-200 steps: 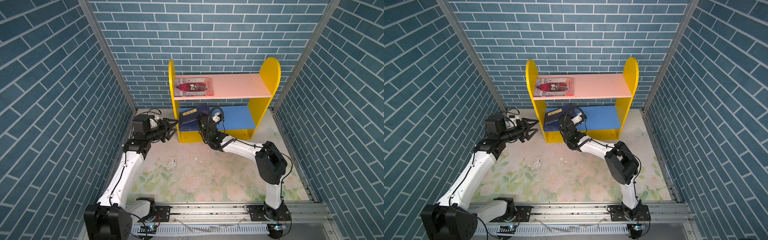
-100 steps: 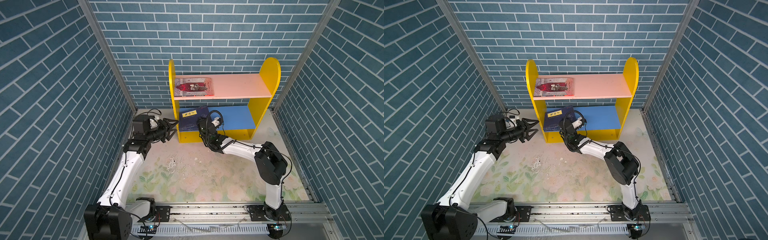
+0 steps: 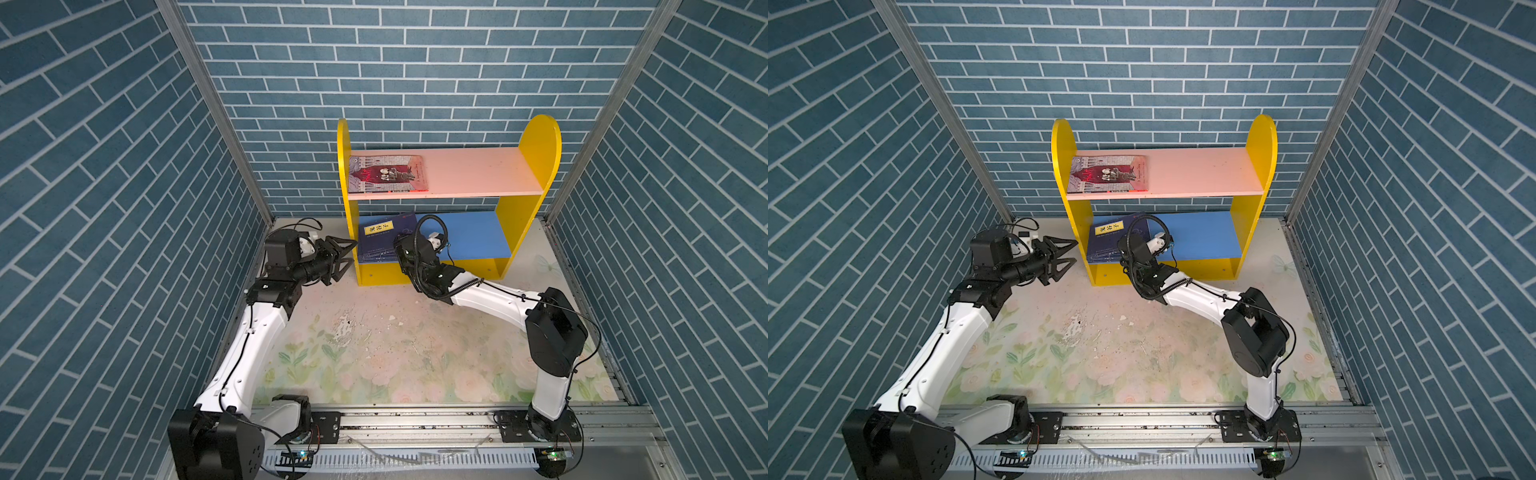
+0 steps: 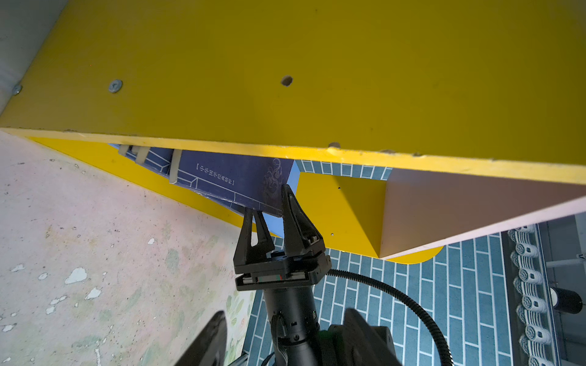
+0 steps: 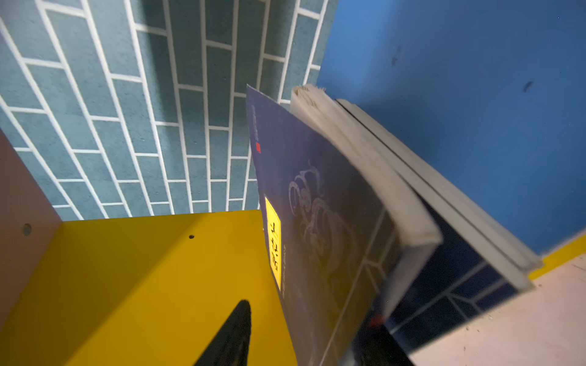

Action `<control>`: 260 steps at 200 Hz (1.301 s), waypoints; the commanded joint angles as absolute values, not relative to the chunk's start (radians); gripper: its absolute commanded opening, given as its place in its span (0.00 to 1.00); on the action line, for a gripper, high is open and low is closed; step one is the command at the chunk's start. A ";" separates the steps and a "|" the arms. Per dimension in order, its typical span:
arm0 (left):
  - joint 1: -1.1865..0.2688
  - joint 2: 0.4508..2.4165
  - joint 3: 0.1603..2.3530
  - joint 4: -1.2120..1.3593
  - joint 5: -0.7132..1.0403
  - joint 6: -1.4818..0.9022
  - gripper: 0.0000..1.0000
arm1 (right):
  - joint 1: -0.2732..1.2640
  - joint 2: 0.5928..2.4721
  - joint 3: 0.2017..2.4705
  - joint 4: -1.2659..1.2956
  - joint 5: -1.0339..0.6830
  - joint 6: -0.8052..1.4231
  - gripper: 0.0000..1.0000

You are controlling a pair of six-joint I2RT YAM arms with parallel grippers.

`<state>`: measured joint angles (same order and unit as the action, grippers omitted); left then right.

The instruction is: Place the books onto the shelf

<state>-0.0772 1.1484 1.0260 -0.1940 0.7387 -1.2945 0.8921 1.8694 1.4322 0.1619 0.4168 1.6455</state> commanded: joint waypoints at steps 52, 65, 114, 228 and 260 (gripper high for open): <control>-0.057 1.149 1.025 -0.178 0.745 -1.298 0.61 | 0.879 1.763 1.437 0.023 0.350 1.683 0.55; -0.057 1.151 1.025 -0.176 0.744 -1.296 0.61 | 0.875 1.758 1.448 0.000 0.325 1.678 0.55; -0.054 1.158 1.022 -0.175 0.738 -1.295 0.61 | 0.865 1.709 1.396 -0.039 0.282 1.681 0.56; -0.020 1.233 1.036 -0.018 0.999 -0.989 0.62 | 0.659 1.566 1.190 0.022 0.002 1.069 0.46; -0.015 1.224 1.037 -0.018 1.061 -0.915 0.62 | 0.625 1.631 1.187 0.150 -0.046 0.994 0.46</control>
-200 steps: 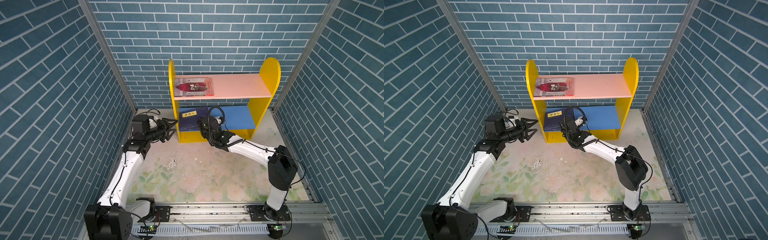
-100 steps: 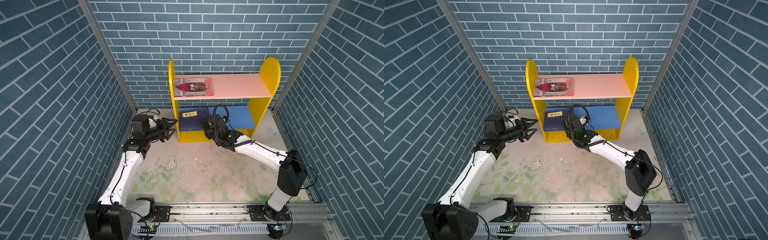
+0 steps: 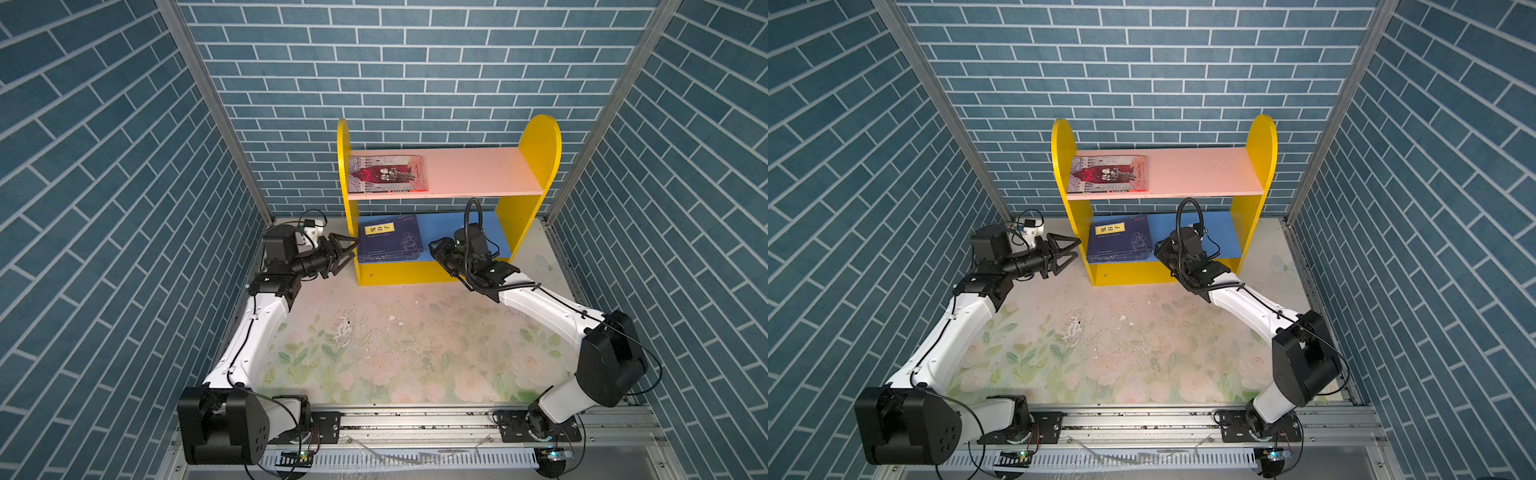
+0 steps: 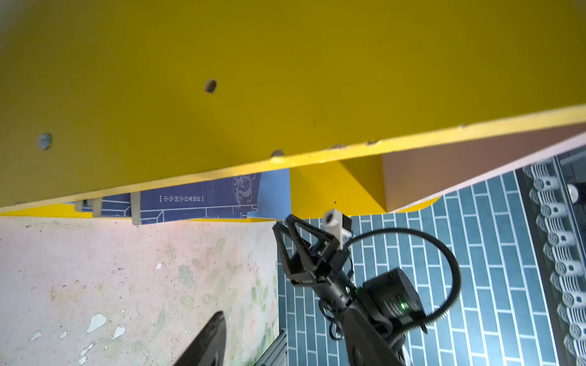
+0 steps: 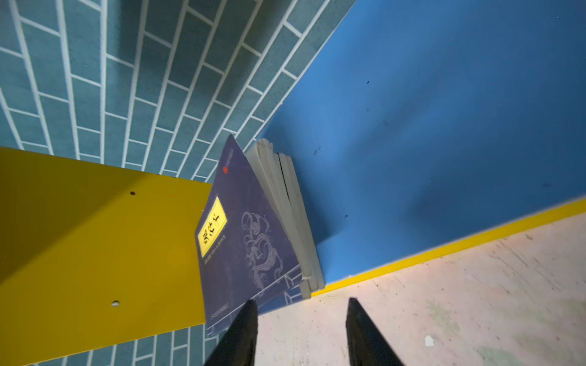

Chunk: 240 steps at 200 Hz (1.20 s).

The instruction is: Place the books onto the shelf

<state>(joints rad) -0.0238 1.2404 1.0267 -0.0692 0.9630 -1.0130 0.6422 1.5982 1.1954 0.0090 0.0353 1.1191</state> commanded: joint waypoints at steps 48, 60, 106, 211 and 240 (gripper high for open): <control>-0.005 1.179 1.060 -0.060 1.100 -0.842 0.62 | 0.589 1.697 1.190 0.301 -0.129 0.982 0.42; 0.000 1.168 1.051 -0.057 1.098 -0.839 0.62 | 0.586 1.712 1.204 0.299 -0.144 0.977 0.38; 0.024 1.154 1.034 -0.058 1.089 -0.847 0.63 | 0.571 1.746 1.228 0.275 -0.162 0.975 0.37; 0.031 1.144 1.019 -0.029 1.097 -0.876 0.65 | 0.566 1.789 1.251 0.320 -0.235 1.000 0.28; 0.031 1.144 1.016 -0.028 1.095 -0.881 0.65 | 0.566 1.789 1.247 0.328 -0.240 1.008 0.23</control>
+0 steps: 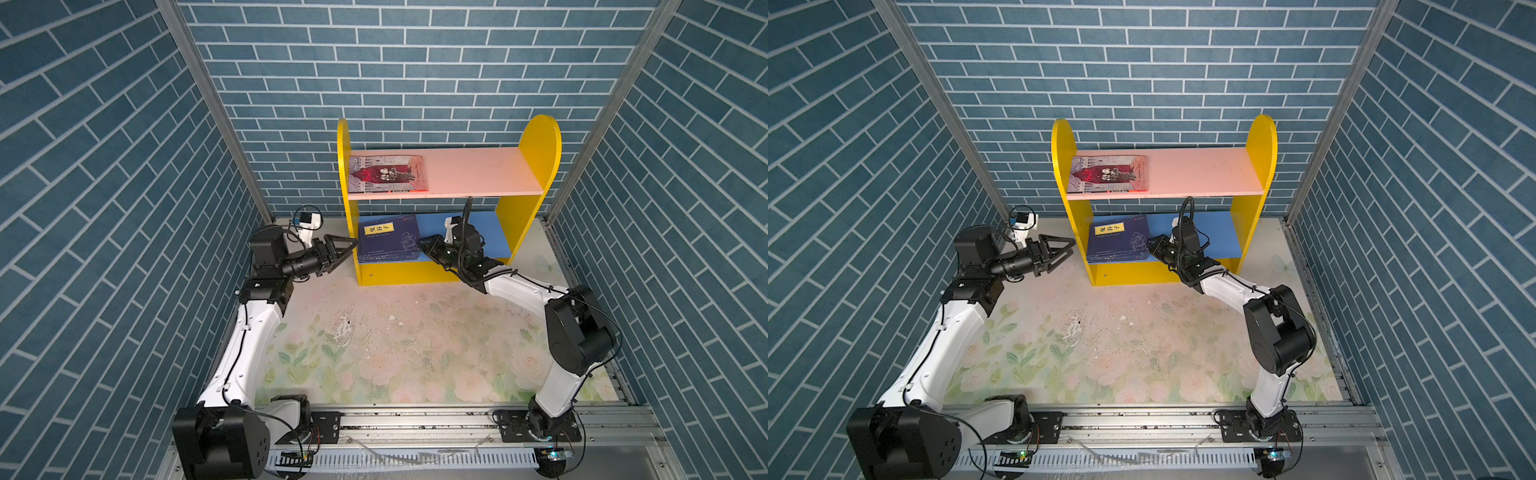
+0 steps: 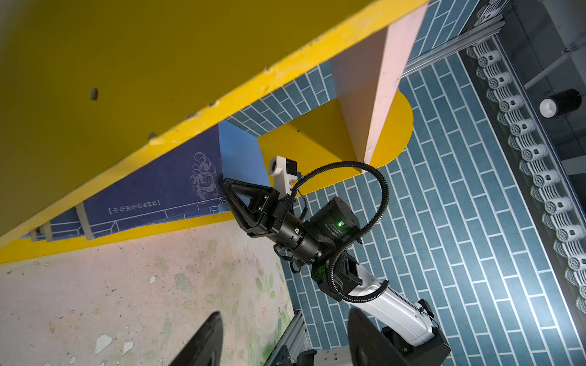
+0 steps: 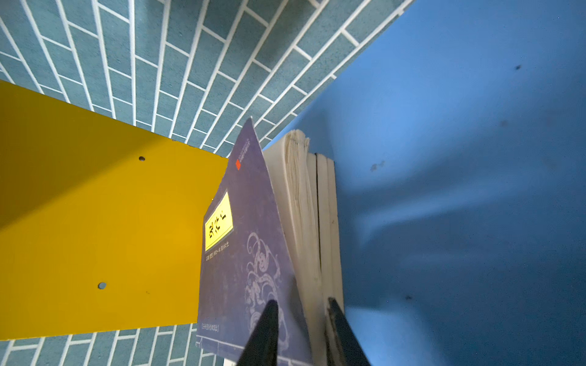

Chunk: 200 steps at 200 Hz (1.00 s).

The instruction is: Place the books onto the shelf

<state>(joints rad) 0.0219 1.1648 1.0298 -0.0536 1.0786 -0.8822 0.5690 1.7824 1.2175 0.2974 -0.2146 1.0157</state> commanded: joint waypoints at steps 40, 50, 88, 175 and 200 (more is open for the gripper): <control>0.032 1.152 1.015 -0.023 1.094 -0.888 0.65 | 0.566 1.784 1.241 0.322 -0.243 1.010 0.22; 0.032 1.151 1.014 -0.017 1.094 -0.892 0.65 | 0.566 1.782 1.240 0.327 -0.245 1.013 0.21; 0.035 1.156 1.014 -0.008 1.094 -0.901 0.65 | 0.567 1.772 1.238 0.336 -0.259 1.030 0.20; 0.043 1.163 1.015 0.006 1.098 -0.913 0.65 | 0.579 1.752 1.209 0.351 -0.267 1.053 0.18; 0.043 1.168 1.015 0.009 1.097 -0.916 0.65 | 0.584 1.746 1.197 0.352 -0.269 1.059 0.18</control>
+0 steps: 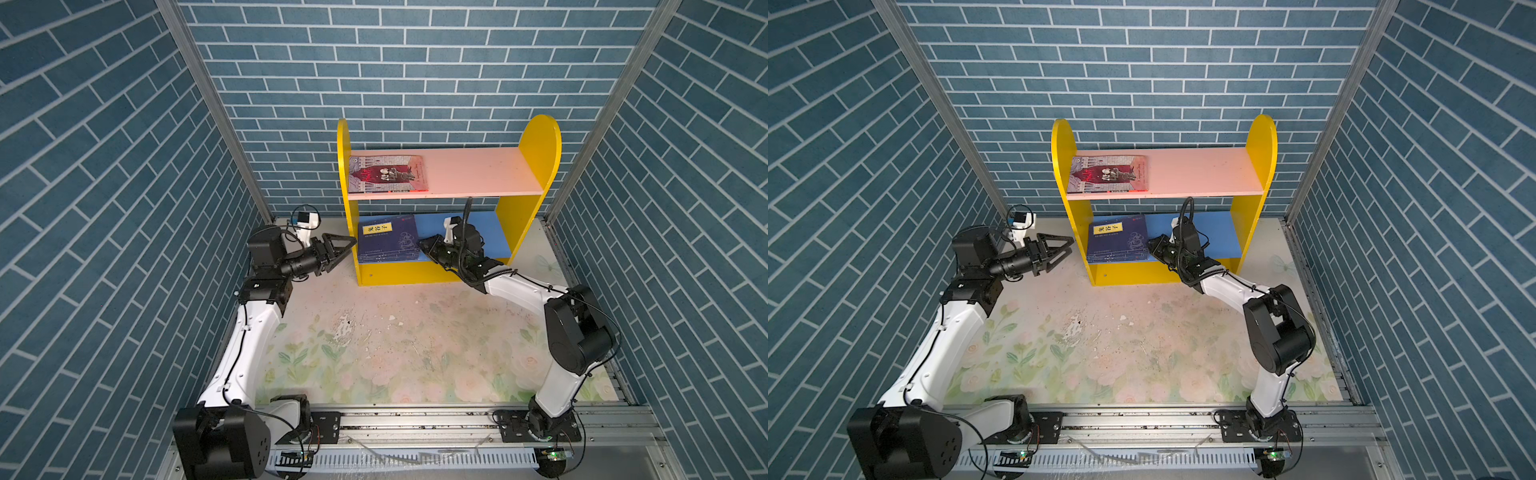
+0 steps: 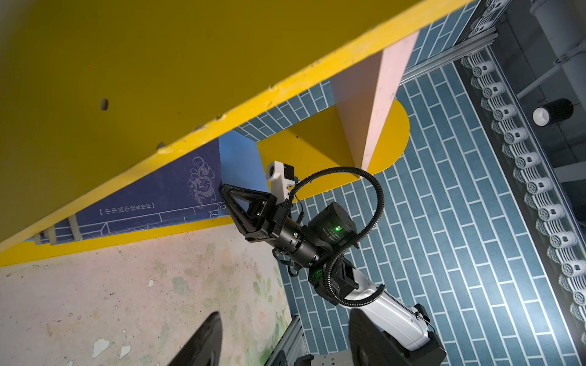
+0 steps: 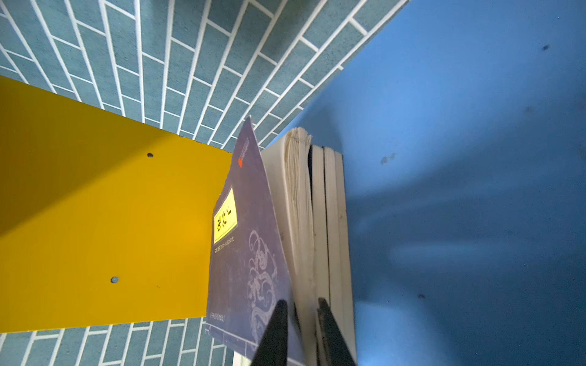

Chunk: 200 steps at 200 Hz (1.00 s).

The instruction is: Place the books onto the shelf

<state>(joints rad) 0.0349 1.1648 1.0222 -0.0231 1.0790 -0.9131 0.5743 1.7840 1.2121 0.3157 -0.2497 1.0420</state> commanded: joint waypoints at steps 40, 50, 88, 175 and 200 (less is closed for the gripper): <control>0.046 1.170 1.015 0.021 1.097 -0.924 0.65 | 0.595 1.724 1.173 0.358 -0.259 1.062 0.18; 0.047 1.171 1.015 0.028 1.098 -0.930 0.65 | 0.597 1.721 1.168 0.359 -0.259 1.061 0.18; 0.051 1.173 1.014 0.046 1.100 -0.946 0.65 | 0.601 1.722 1.165 0.367 -0.262 1.062 0.16; 0.076 1.164 1.046 -0.081 1.047 -0.821 0.74 | 0.600 1.646 1.145 0.286 -0.136 0.971 0.36; 0.100 1.159 1.128 -0.320 0.929 -0.602 0.91 | 0.595 1.583 1.130 0.221 -0.098 0.921 0.41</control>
<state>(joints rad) 0.0738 1.1698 1.0496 -0.1108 1.0332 -0.8265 0.5957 1.6680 1.1400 0.2798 -0.1673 1.0027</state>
